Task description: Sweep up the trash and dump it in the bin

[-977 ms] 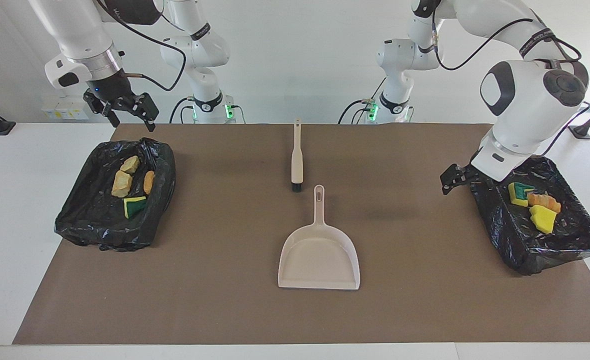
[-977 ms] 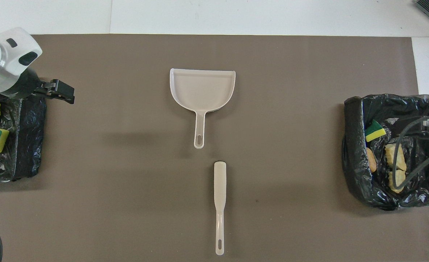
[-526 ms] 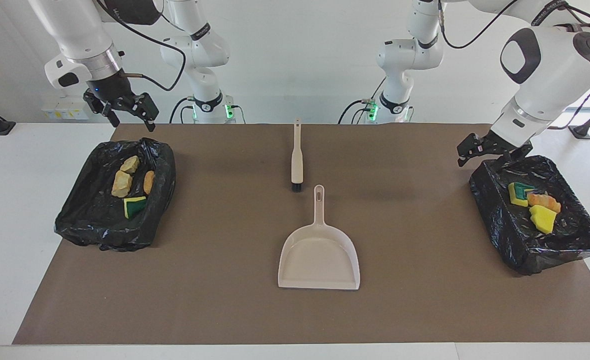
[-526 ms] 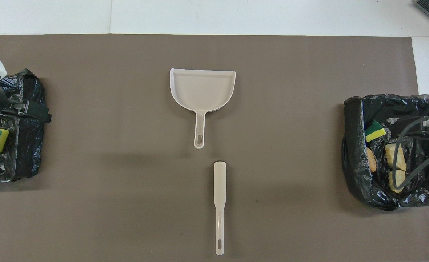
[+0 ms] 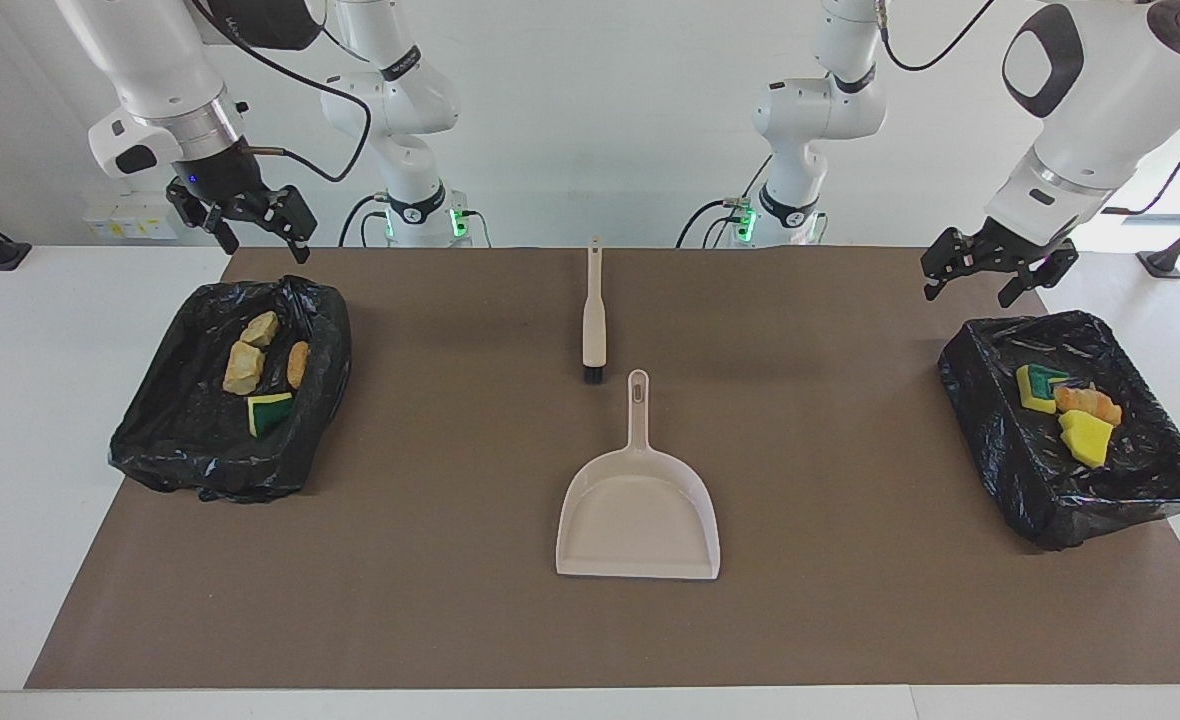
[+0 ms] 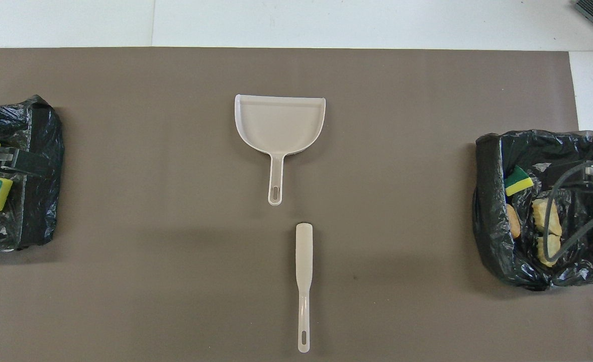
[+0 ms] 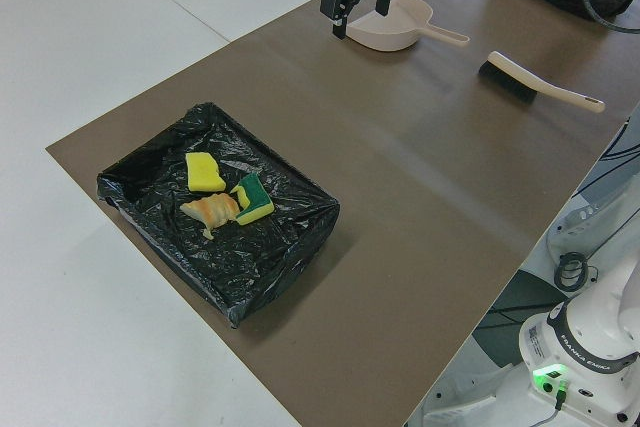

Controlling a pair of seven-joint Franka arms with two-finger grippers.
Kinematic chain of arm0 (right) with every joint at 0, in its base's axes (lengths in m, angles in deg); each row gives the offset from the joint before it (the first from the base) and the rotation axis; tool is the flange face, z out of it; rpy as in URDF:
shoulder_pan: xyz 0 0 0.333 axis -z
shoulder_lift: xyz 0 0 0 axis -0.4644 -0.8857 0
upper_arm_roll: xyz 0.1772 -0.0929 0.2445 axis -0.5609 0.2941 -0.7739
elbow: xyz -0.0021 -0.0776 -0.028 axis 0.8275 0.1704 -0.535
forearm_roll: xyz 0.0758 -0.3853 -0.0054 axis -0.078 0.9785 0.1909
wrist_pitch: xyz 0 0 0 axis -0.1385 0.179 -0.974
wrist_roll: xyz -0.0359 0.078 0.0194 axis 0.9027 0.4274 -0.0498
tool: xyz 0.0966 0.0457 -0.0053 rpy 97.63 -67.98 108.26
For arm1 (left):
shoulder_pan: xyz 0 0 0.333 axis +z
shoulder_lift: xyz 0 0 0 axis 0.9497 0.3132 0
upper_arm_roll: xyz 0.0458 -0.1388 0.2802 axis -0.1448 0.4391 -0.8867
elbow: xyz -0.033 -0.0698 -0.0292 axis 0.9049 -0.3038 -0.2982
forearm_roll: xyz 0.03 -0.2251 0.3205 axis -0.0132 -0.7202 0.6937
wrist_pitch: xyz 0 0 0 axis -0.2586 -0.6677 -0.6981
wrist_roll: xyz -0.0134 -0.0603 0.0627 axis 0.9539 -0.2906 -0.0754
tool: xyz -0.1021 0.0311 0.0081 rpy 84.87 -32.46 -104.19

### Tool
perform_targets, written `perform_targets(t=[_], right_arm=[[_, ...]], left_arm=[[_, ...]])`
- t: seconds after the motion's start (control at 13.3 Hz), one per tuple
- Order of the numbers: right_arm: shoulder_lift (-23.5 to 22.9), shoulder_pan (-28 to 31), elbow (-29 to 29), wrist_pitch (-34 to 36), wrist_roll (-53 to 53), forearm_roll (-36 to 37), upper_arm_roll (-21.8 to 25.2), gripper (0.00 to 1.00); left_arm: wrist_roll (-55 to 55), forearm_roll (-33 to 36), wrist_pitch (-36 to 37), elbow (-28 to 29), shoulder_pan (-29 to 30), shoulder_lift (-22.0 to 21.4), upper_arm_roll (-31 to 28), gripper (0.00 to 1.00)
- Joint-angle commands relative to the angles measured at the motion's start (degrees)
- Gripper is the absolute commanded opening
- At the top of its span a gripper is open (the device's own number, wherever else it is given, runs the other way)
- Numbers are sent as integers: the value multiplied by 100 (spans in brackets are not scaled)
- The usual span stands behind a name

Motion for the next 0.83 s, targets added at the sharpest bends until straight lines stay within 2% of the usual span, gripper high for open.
perform_targets(t=[0.0,0.75], right_arm=[[147,49,147,56,-198,-6,6,100],[120,14,95,30,-154,-103,6,100]], left_arm=[[-64,97,178,-30,11,-74,13,100],[-73,61,169,-12,64,-100,13,100]])
